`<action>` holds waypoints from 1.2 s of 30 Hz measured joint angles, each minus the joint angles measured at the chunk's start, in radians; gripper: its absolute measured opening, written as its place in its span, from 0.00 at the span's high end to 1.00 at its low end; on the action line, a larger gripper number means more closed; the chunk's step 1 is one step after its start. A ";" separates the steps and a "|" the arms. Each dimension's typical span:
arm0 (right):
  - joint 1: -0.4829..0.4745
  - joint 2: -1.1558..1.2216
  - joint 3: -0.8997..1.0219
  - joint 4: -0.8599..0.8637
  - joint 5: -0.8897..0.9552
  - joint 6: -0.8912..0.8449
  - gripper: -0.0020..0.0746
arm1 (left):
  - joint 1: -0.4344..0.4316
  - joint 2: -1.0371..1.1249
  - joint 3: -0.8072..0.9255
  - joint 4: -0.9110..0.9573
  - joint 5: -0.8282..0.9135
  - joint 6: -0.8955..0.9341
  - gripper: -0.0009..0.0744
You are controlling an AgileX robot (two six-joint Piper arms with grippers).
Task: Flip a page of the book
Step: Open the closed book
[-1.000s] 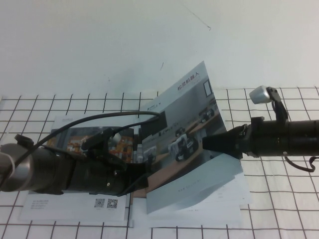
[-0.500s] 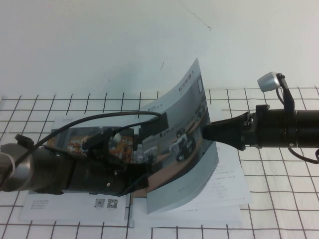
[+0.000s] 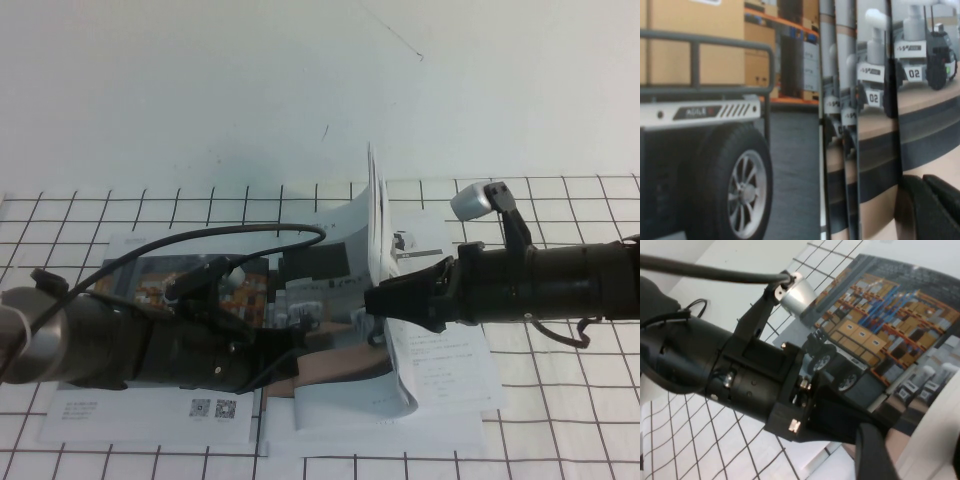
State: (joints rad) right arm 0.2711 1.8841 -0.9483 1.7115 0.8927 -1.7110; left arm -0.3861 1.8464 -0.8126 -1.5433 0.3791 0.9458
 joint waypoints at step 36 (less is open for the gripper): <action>0.007 0.045 -0.166 -0.090 -0.111 0.042 0.54 | 0.000 0.000 -0.004 0.025 0.002 0.000 0.99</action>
State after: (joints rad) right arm 0.2777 1.9288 -1.1140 1.6211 0.7822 -1.6692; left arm -0.3861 1.8464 -0.8168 -1.5186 0.3814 0.9462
